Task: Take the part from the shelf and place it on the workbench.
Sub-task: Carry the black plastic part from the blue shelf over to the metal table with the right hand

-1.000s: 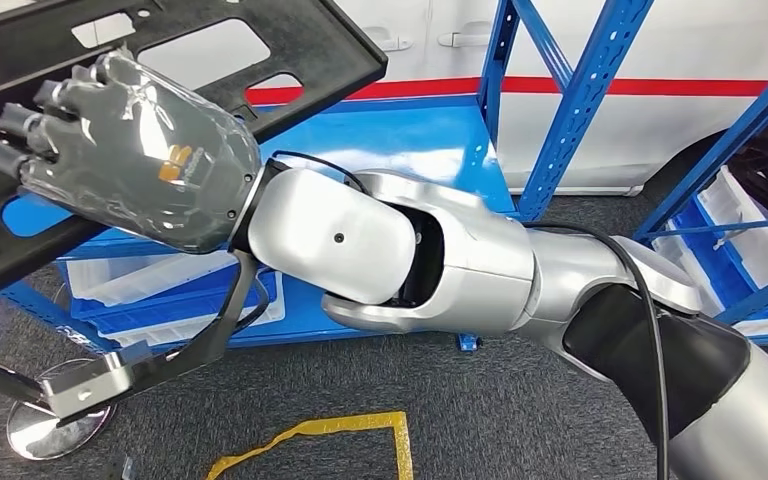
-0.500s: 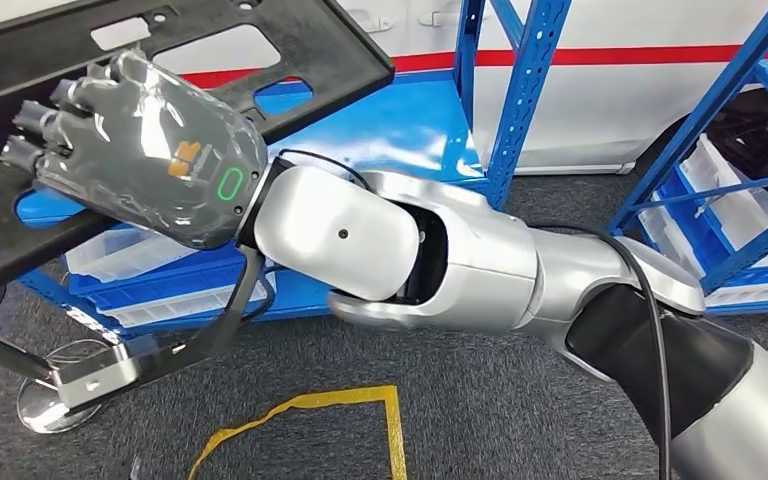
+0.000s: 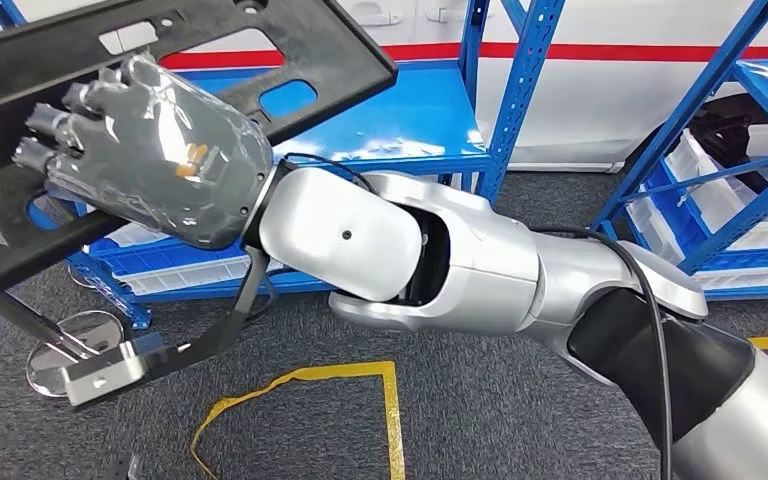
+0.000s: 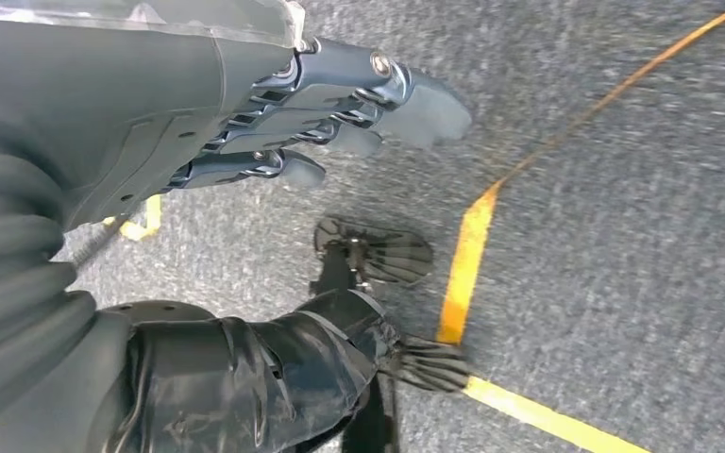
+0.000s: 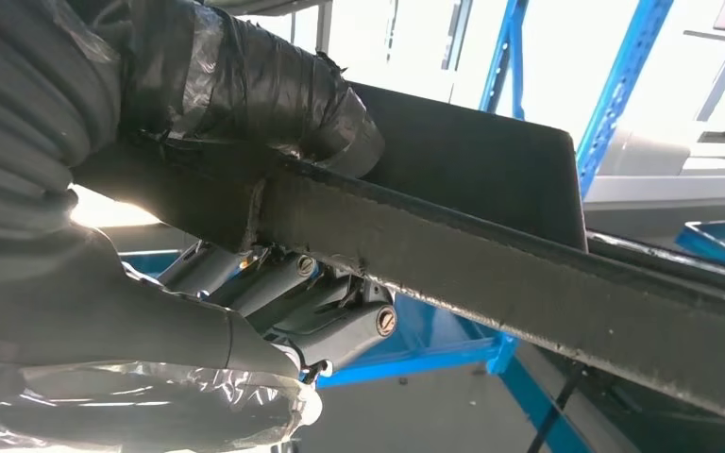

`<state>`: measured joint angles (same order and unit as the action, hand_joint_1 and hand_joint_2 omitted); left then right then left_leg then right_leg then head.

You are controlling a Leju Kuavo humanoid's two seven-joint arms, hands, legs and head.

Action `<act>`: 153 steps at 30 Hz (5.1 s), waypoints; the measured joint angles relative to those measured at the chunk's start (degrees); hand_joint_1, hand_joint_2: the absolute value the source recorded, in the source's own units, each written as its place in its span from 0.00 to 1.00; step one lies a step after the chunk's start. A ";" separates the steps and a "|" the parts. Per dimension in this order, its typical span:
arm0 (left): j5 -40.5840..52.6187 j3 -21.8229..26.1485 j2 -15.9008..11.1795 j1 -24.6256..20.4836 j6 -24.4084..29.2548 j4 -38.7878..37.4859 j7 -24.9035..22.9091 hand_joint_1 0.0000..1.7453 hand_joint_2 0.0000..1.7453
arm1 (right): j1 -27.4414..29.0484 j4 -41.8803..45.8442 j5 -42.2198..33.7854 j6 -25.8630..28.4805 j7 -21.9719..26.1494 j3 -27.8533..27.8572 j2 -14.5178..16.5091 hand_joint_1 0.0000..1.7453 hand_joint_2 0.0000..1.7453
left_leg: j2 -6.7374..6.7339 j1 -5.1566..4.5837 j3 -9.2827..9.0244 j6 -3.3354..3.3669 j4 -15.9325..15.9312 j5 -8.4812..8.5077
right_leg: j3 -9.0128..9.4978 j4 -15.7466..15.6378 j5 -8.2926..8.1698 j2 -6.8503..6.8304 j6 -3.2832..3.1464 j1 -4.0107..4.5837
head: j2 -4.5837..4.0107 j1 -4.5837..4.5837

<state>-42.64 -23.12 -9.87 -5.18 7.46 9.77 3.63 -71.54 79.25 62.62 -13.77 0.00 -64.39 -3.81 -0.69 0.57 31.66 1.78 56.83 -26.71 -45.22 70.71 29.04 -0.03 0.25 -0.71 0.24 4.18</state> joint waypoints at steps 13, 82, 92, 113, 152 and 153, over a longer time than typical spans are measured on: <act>-0.02 -0.04 -0.07 0.38 -0.16 -0.02 0.09 0.00 1.00 | 0.23 -0.31 0.02 0.11 0.03 0.02 0.01 1.00 1.00 | 0.37 0.43 8.71 -3.22 6.02 -0.07 | 10.50 -10.42 -3.00 0.03 -2.41 0.30 | 0.00 -0.02; -1.60 -0.50 -0.32 0.31 -0.18 -0.09 0.15 0.00 1.00 | 2.14 -6.17 0.29 -0.05 -0.34 -0.48 0.80 1.00 1.00 | -0.14 1.06 6.09 -5.49 9.55 -1.52 | 9.77 -11.77 -4.34 -1.57 -2.28 0.47 | 0.00 1.77; -1.81 -0.50 -0.50 0.12 -0.03 -0.09 -0.50 0.00 1.00 | 1.99 -6.32 1.16 -0.25 -0.53 -0.55 0.82 1.00 1.00 | 1.43 0.56 4.15 -0.96 2.41 1.34 | 4.73 -1.24 1.90 -1.17 0.15 0.49 | 0.00 1.58; -2.22 -0.55 0.03 0.59 -0.15 -0.24 -0.92 0.00 1.00 | 2.15 -8.40 2.61 0.20 -0.45 -1.07 1.06 1.00 1.00 | -0.75 0.43 6.59 -4.89 7.56 0.03 | 10.94 -11.56 -3.02 -4.40 -2.06 0.53 | 0.00 1.16; -4.64 -0.57 0.16 1.02 -1.19 -0.32 -0.66 0.00 1.00 | -12.87 -35.17 1.51 -2.99 -0.25 -1.04 -0.82 1.00 1.00 | -1.36 -0.83 5.09 -0.61 1.51 2.55 | 10.39 -10.07 -1.56 -6.36 -0.04 0.73 | 0.00 0.83; -4.67 -0.57 0.19 1.06 -1.23 -0.32 -0.67 0.00 1.00 | -13.32 -35.77 1.31 -3.03 -0.34 -1.03 -0.91 1.00 1.00 | -0.72 -0.63 4.96 -0.31 1.13 2.82 | 9.70 -8.48 -0.45 -4.73 0.20 0.62 | 0.00 0.89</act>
<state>-47.31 -23.69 -9.68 -4.11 6.23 9.45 2.96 -84.87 43.48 63.93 -16.80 -0.34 -65.42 -4.73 -1.41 -0.06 36.62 1.46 57.95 -23.89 -35.51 62.23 28.59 -4.77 0.45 -0.08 0.24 5.07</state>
